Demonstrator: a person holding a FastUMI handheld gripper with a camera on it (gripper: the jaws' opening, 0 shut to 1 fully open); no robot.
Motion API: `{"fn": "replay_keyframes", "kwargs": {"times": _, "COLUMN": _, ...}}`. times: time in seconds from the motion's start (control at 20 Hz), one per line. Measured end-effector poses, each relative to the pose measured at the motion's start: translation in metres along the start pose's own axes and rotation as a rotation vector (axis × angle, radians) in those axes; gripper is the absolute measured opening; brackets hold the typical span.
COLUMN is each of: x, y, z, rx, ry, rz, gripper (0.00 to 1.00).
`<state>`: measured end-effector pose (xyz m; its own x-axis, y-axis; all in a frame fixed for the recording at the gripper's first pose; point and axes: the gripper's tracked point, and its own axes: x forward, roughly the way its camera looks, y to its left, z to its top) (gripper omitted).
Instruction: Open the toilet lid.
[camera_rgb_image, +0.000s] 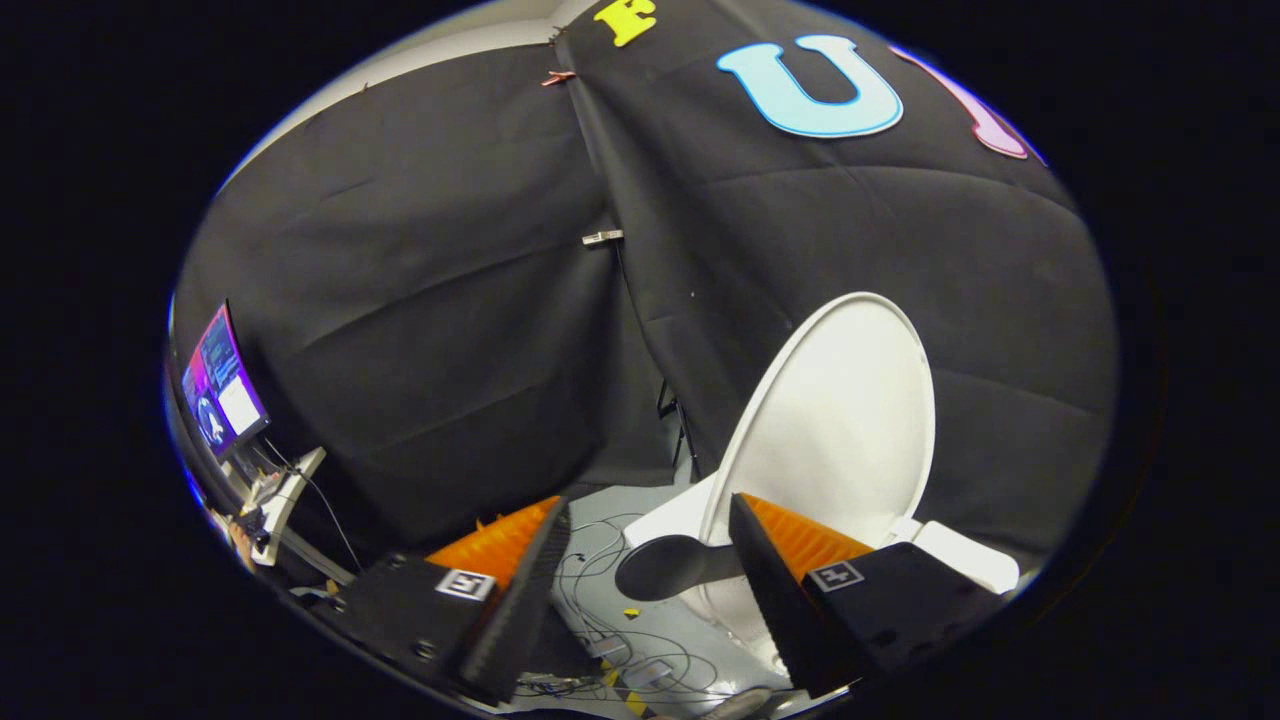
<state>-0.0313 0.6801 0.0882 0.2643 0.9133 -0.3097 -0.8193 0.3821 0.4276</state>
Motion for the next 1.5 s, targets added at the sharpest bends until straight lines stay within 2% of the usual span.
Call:
{"fn": "replay_keyframes", "kwargs": {"times": 0.05, "x": 0.000, "y": 0.002, "z": 0.005, "rx": -0.024, "ry": -0.028, "rz": -0.004, "gripper": 1.00}}
{"fn": "replay_keyframes", "kwargs": {"times": 0.45, "x": -0.042, "y": -0.002, "z": 0.051, "rx": -0.067, "ry": -0.199, "rz": -0.021, "gripper": 0.99}}
{"fn": "replay_keyframes", "kwargs": {"times": 0.7, "x": -0.092, "y": -0.040, "z": 0.059, "rx": -0.085, "ry": -0.274, "rz": -0.113, "gripper": 0.99}}
{"fn": "replay_keyframes", "kwargs": {"times": 0.95, "x": -0.160, "y": -0.100, "z": 0.068, "rx": -0.105, "ry": -0.370, "rz": -0.249, "gripper": 0.99}}
{"fn": "replay_keyframes", "kwargs": {"times": 1.15, "x": -0.226, "y": -0.165, "z": 0.072, "rx": -0.109, "ry": -0.476, "rz": -0.398, "gripper": 0.99}}
{"fn": "replay_keyframes", "kwargs": {"times": 1.35, "x": -0.287, "y": -0.235, "z": 0.053, "rx": -0.083, "ry": -0.530, "rz": -0.555, "gripper": 0.99}}
{"fn": "replay_keyframes", "kwargs": {"times": 1.5, "x": -0.328, "y": -0.277, "z": 0.027, "rx": -0.060, "ry": -0.517, "rz": -0.646, "gripper": 0.99}}
